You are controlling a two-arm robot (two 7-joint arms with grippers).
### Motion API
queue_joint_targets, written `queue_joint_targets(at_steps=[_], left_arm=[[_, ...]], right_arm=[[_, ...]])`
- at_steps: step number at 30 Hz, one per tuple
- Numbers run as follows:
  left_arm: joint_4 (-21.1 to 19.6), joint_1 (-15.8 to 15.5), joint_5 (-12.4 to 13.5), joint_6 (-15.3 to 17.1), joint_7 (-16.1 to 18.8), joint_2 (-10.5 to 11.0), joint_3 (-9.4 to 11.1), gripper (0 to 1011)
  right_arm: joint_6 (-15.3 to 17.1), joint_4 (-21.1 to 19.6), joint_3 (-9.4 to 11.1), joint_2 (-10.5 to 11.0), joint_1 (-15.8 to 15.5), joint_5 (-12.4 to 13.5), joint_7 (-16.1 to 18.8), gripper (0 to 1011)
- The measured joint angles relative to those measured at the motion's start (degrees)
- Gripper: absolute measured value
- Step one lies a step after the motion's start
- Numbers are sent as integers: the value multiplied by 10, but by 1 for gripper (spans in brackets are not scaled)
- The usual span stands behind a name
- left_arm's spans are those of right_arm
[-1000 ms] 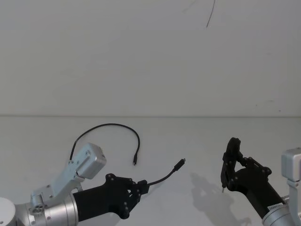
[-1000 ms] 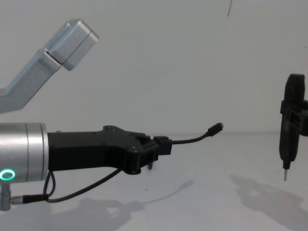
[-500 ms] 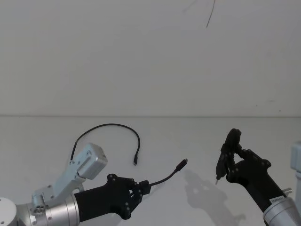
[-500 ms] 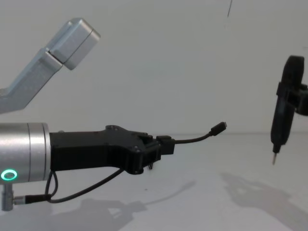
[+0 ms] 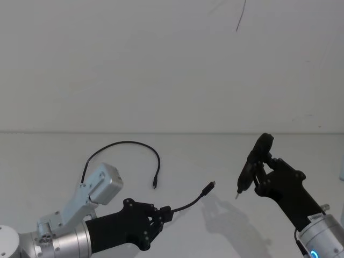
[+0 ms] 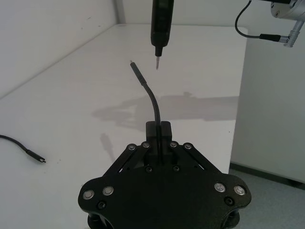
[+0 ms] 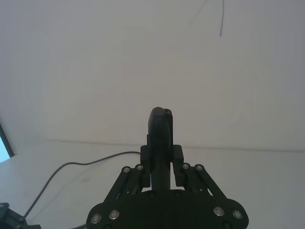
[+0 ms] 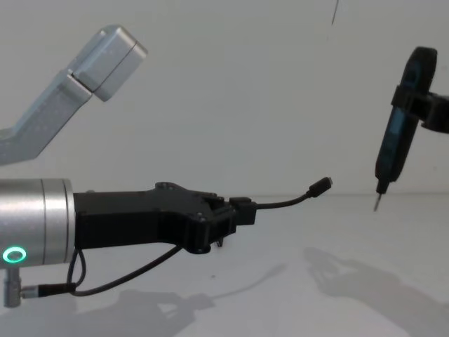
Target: Pick up the data cable with the one hand.
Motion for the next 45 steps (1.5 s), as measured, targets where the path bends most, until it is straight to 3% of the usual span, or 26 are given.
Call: queue_joint_targets(at_steps=[18, 45], left_arm=[[0, 0, 0, 0, 0, 0, 0, 44], [0, 0, 0, 0, 0, 0, 0, 44]], right_arm=[[-29, -7, -12, -12, 13, 2, 20, 269], [-38, 4, -19, -14, 15, 15, 27, 269]])
